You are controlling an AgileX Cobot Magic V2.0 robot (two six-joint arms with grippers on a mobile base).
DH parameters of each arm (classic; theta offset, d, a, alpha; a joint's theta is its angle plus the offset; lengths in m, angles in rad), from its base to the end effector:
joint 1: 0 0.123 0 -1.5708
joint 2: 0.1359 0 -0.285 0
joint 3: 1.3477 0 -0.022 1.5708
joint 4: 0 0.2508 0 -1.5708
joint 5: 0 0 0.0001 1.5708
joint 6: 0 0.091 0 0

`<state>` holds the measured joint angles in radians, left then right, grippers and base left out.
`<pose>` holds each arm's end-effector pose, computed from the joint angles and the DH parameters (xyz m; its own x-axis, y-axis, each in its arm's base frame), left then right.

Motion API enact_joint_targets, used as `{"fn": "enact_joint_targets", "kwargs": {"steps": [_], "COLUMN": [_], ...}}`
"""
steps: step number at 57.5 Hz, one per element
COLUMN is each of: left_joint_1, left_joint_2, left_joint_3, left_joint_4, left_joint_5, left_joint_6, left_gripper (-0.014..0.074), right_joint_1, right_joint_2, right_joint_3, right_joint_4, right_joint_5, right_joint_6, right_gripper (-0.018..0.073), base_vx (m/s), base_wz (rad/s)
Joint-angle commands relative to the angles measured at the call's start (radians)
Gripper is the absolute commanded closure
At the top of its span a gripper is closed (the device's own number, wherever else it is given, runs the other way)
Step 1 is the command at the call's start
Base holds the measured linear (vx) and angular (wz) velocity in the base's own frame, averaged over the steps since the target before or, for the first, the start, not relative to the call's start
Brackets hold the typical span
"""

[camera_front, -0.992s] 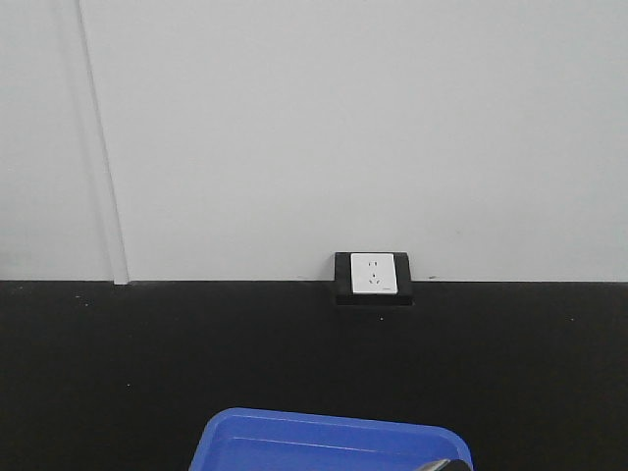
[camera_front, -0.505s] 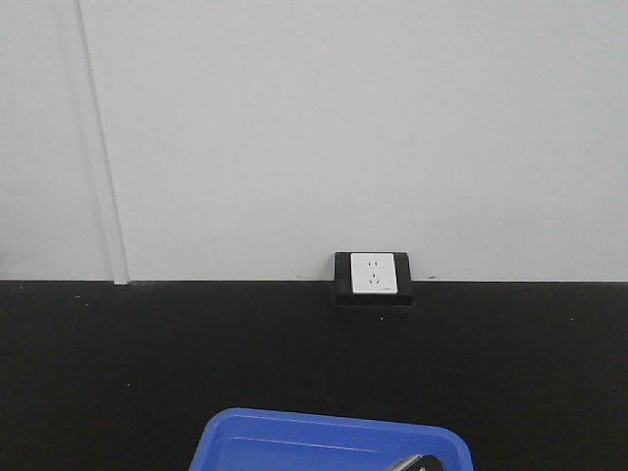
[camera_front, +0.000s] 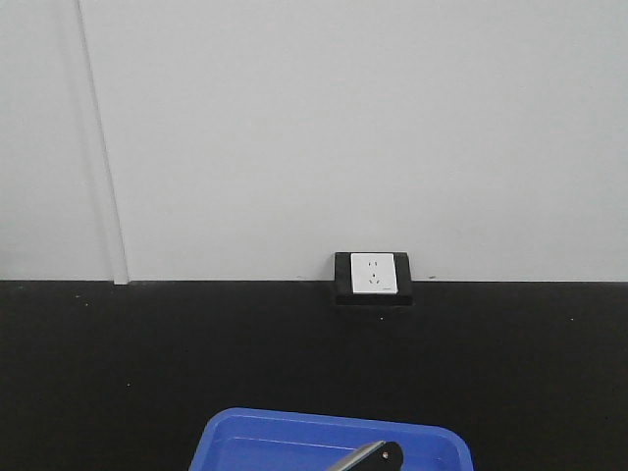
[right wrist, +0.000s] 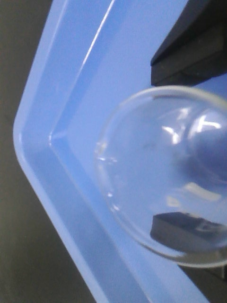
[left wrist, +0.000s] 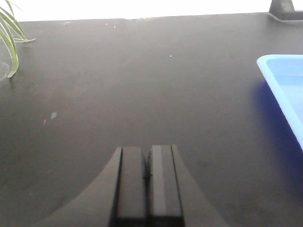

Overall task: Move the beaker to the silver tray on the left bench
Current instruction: 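Close the right gripper around the glass beaker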

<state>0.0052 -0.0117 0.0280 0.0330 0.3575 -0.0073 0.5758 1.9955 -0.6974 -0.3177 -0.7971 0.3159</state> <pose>0.0531 0.0013 0.1722 -0.2828 0.0221 -0.9589 -0.0096 0.9996 0.0259 0.2747 0.2025 0.0996 -0.4184 -0.1671 -0.8928 -0.6654 0.7254 0.1761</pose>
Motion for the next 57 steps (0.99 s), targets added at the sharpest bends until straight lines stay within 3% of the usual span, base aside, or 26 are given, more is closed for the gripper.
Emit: {"fn": "enact_joint_targets", "kwargs": {"steps": [1,7,16,23,32,38,57], "left_joint_1": [-0.006,-0.006,-0.006,-0.006,-0.006,-0.006,-0.006], "left_joint_2": [-0.016,-0.016,-0.016,-0.016,-0.016,-0.016,-0.016], "left_joint_3": [0.028,0.028,0.028,0.028,0.028,0.028,0.028], "left_joint_4": [-0.002,-0.002,-0.002,-0.002,-0.002,-0.002,-0.002], "left_joint_5": [-0.078,-0.078,-0.078,-0.078,-0.078,-0.078,-0.078], "left_joint_6": [-0.002,-0.002,-0.002,-0.002,-0.002,-0.002,-0.002], "left_gripper": [0.0595,0.0595,0.0595,0.0595,0.0595,0.0595,0.0595], "right_joint_1": [-0.001,-0.001,-0.001,-0.001,-0.001,-0.001,-0.001], "right_joint_2": [-0.026,-0.018,-0.023,-0.058,-0.183,-0.319,-0.801], "right_joint_3": [-0.044,-0.047,-0.046,-0.039,-0.039,-0.039,-0.039], "right_joint_4": [-0.003,0.015,0.019,0.017,0.013,0.013,0.013], "right_joint_5": [-0.116,-0.161,-0.167,-0.163,-0.021,0.160,0.941], "right_joint_6": [0.004,0.003,0.003,0.009,0.009,0.009,0.009], "right_gripper": [0.0015,0.0177,0.0580,0.0573,0.0568,0.0567,0.0567], "base_vx": [0.00,0.00,0.00,0.00,0.00,0.00,0.00], "base_wz": [0.00,0.00,0.00,0.00,0.00,0.00,0.00]}}
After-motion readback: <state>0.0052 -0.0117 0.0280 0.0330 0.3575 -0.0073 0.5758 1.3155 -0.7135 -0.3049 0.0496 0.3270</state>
